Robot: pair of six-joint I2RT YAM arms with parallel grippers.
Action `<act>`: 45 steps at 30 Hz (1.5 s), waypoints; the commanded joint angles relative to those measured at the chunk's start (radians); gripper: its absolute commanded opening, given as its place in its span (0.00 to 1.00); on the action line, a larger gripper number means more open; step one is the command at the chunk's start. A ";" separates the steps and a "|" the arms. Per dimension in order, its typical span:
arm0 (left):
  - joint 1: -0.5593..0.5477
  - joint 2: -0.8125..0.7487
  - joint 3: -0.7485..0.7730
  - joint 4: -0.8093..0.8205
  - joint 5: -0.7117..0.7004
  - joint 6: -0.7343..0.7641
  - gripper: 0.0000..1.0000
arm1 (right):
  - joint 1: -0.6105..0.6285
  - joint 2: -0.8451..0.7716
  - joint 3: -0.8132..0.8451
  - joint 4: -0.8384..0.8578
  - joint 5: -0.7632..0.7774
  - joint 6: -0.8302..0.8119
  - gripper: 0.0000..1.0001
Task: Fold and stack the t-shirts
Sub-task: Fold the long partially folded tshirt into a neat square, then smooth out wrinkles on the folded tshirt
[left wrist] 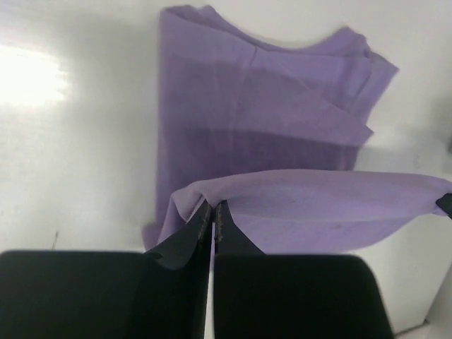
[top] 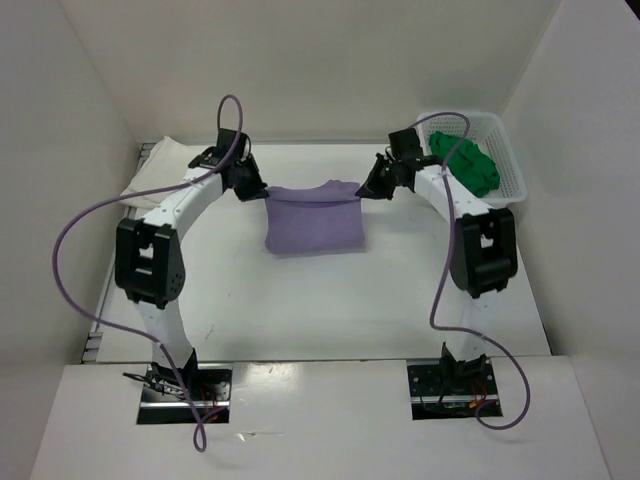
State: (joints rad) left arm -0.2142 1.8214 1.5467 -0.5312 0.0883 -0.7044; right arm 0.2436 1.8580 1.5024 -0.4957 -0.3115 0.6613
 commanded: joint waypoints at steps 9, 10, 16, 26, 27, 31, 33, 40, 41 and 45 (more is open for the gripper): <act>0.056 0.326 0.328 0.073 -0.162 0.007 0.01 | -0.050 0.452 0.568 -0.072 0.048 -0.057 0.00; 0.056 0.326 0.341 0.073 -0.171 0.006 0.01 | -0.050 0.472 0.602 -0.081 0.048 -0.057 0.01; 0.090 0.300 0.346 0.143 -0.153 -0.043 0.28 | -0.050 0.506 0.702 -0.096 0.028 -0.048 0.27; 0.001 0.118 0.035 0.298 -0.007 -0.075 0.35 | 0.055 0.251 0.302 0.023 0.032 -0.069 0.11; -0.025 0.118 0.024 0.298 0.004 -0.075 0.35 | 0.071 0.251 0.282 0.034 0.032 -0.080 0.07; -0.093 0.118 -0.126 0.385 0.071 -0.124 0.35 | 0.108 0.260 0.200 0.054 0.032 -0.080 0.01; -0.093 0.118 -0.221 0.395 0.080 -0.133 0.35 | 0.108 0.260 0.139 0.085 0.047 -0.080 0.00; -0.093 0.026 -0.514 0.482 0.146 -0.172 0.35 | 0.108 0.236 -0.109 0.166 0.080 -0.066 0.00; -0.093 0.006 -0.545 0.493 0.155 -0.184 0.35 | 0.108 0.227 -0.134 0.166 0.080 -0.057 0.00; -0.102 -0.167 -0.669 0.502 0.177 -0.204 0.36 | 0.117 0.156 -0.214 0.189 0.068 -0.048 0.00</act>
State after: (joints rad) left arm -0.3054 1.7737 0.9421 -0.0425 0.2352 -0.8894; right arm 0.3546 2.0556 1.3560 -0.2924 -0.2905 0.6239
